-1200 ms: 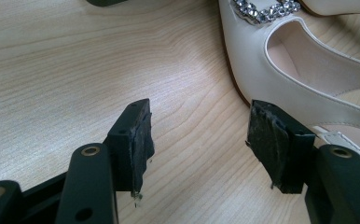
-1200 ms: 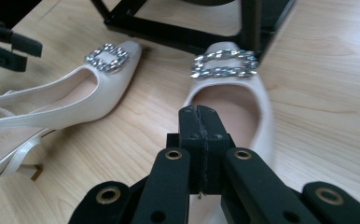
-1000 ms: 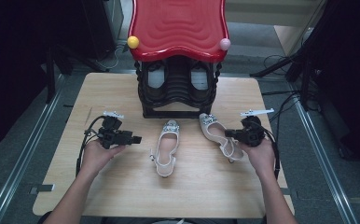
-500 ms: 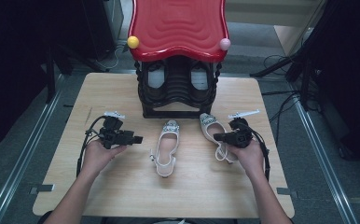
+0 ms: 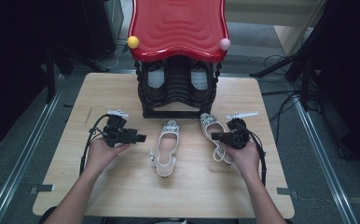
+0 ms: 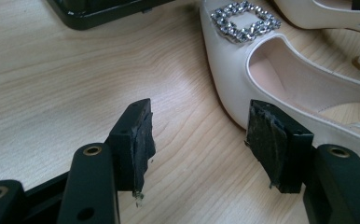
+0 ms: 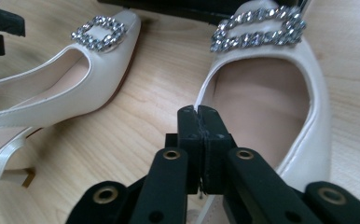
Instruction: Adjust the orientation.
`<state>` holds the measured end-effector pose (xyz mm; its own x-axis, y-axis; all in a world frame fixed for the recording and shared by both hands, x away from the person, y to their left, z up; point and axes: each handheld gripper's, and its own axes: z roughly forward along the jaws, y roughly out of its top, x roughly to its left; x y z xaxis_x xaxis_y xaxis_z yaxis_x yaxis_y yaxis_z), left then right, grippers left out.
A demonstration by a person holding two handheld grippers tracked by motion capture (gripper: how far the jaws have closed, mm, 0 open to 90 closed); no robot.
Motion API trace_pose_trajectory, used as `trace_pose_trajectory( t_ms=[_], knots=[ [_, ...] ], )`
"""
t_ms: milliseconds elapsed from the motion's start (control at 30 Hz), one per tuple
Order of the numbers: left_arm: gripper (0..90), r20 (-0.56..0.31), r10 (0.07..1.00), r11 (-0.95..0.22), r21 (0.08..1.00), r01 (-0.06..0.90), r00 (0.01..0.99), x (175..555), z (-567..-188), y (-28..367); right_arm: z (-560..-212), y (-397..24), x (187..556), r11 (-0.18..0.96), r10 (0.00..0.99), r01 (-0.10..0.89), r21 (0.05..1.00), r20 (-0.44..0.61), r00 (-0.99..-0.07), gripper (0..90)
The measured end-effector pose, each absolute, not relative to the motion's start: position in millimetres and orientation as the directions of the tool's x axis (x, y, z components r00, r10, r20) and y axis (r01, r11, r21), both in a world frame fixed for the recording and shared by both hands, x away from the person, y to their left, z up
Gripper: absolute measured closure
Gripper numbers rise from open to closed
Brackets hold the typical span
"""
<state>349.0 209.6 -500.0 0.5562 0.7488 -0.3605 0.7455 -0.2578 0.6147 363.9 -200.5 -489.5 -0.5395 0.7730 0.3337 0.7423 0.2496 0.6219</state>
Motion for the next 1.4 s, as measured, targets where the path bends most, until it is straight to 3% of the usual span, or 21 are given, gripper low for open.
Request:
trace_pose_trajectory(
  t_ms=[400,533,633,867,1033,1400],
  knots=[
    [41.2,-0.358,0.739,-0.268,0.62,0.737,0.571,349.2,-499.0,205.9,-475.4,-203.5,351.0,0.23,0.772,0.71,0.666,0.32,-0.55,75.9],
    [41.2,-0.353,0.737,-0.278,0.619,0.735,0.576,349.0,-498.8,205.3,-480.1,-199.1,350.2,0.267,0.795,0.712,0.649,0.27,-0.543,74.1],
    [41.3,-0.354,0.739,-0.273,0.622,0.734,0.574,348.5,-498.3,204.9,-486.8,-199.5,353.6,0.281,0.805,0.727,0.627,0.258,-0.534,75.4],
    [41.3,-0.351,0.735,-0.279,0.624,0.73,0.58,348.0,-498.2,203.1,-491.8,-196.5,358.3,0.305,0.808,0.738,0.602,0.246,-0.535,88.1],
    [41.3,-0.351,0.736,-0.277,0.624,0.73,0.579,348.2,-498.1,203.9,-479.5,-196.6,353.0,0.295,0.827,0.719,0.629,0.209,-0.522,88.6],
    [41.3,-0.349,0.736,-0.277,0.627,0.728,0.58,347.9,-497.8,203.4,-467.0,-178.5,343.1,0.308,0.789,0.69,0.654,0.229,-0.569,88.7]
  ],
)
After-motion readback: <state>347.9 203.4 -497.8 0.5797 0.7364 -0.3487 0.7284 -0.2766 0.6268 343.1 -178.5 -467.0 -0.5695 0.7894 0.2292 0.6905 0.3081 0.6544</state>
